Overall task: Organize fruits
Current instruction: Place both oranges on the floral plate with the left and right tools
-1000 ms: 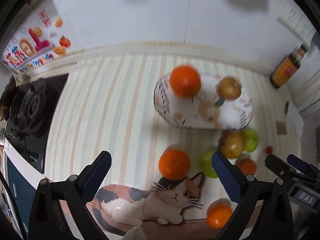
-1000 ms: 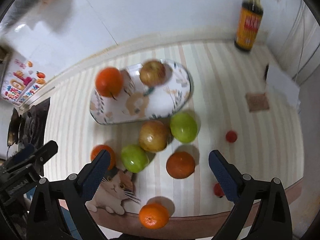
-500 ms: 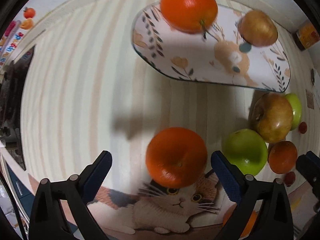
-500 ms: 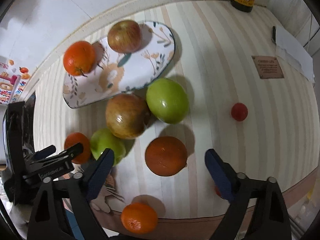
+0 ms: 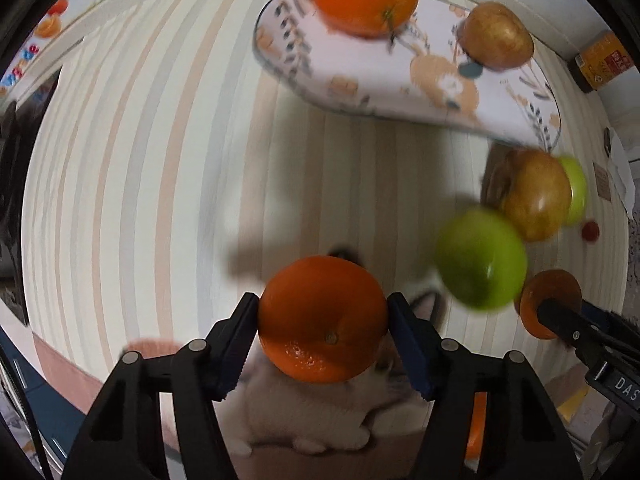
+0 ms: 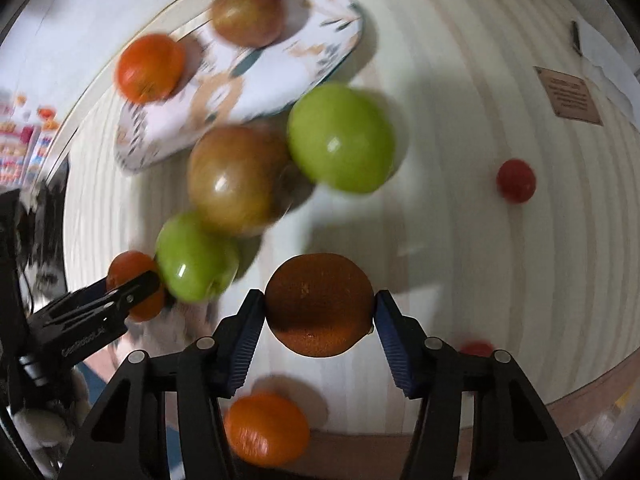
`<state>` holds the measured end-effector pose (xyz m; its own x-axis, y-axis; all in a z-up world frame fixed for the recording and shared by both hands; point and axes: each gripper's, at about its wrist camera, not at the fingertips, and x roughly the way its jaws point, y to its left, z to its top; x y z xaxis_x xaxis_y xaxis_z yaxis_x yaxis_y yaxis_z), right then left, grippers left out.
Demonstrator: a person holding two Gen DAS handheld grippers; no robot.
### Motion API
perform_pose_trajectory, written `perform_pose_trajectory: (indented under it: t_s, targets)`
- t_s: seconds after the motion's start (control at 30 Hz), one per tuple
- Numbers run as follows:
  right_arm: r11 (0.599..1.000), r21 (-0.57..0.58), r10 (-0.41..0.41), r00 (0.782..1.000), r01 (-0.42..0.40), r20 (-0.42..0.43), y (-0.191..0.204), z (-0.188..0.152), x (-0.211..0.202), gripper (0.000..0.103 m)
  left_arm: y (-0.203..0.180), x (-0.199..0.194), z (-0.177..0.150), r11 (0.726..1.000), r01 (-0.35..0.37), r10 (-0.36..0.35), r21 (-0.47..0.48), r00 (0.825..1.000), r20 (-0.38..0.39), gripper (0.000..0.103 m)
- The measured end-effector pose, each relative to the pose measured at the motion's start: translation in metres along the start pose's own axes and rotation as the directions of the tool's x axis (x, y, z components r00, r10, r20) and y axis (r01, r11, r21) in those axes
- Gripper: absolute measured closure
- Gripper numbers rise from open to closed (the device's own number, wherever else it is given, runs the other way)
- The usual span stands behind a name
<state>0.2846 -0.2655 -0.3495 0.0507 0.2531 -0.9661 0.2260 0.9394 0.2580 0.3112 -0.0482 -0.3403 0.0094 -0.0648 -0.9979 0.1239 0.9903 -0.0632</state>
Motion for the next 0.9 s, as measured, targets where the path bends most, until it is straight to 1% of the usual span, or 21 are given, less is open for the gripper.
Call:
perform_pose_trajectory:
  t_s: [0.07,0.1,0.13,0.2,0.23,0.27,0.43,0.57,0.63,0.77,0.83,0.9]
  targets:
    - [0.999,-0.048,-0.014,1.0,0.014,-0.007,0.009,-0.01,0.0,0.044,0.009,0.002,-0.016,1.0,0.018,-0.018,-0.024,1.0,-0.016,0.04]
    - [0.998,-0.061,-0.017,1.0,0.017,-0.011,0.011,-0.014,0.001,0.044,0.012,0.0,-0.021,0.999,0.034,-0.034,-0.037,0.999,-0.002,0.04]
    - [0.998,-0.065,-0.018,1.0,0.017,-0.015,0.013,-0.016,0.003,0.044,0.014,0.0,-0.025,0.999,0.027,-0.027,-0.044,1.0,-0.007,0.04]
    - [0.999,-0.041,0.011,0.999,-0.013,-0.035,0.012,-0.02,0.012,0.043,0.017,0.0,-0.029,0.998,0.036,-0.036,-0.055,0.999,0.001,0.04]
    - [0.999,-0.019,0.04,0.998,-0.041,-0.046,0.01,-0.021,0.017,0.043,0.017,0.0,-0.03,0.998,0.039,-0.039,-0.057,0.999,0.002,0.04]
    - [0.999,-0.003,0.054,0.998,-0.054,-0.041,0.012,-0.024,0.018,0.043,0.016,-0.001,-0.031,0.997,0.04,-0.04,-0.059,0.999,0.0,0.04]
    - [0.999,-0.022,0.043,0.999,-0.043,-0.009,0.017,-0.025,0.018,0.044,0.021,-0.002,-0.031,0.998,0.034,-0.034,-0.06,0.999,0.002,0.04]
    - [0.999,-0.041,0.029,1.0,-0.029,0.001,0.013,-0.033,0.014,0.044,0.022,0.0,-0.023,0.999,0.023,-0.022,-0.043,1.0,0.005,0.041]
    - [0.998,-0.042,0.043,0.999,-0.043,0.01,0.014,-0.032,0.008,0.044,0.02,-0.012,-0.018,0.999,0.029,-0.029,-0.036,0.999,0.02,0.041]
    - [0.994,-0.041,0.104,0.993,-0.102,0.063,0.018,-0.017,-0.026,0.044,0.019,-0.048,0.003,0.998,0.055,-0.053,-0.023,0.995,0.09,0.041]
    - [0.99,-0.052,0.14,0.983,-0.135,0.115,0.023,-0.001,-0.051,0.044,0.019,-0.067,0.017,0.997,0.072,-0.069,-0.019,0.989,0.129,0.041]
    - [0.987,-0.063,0.155,0.976,-0.146,0.156,0.026,0.016,-0.067,0.044,0.02,-0.086,0.039,0.996,0.086,-0.082,-0.017,0.983,0.165,0.041]
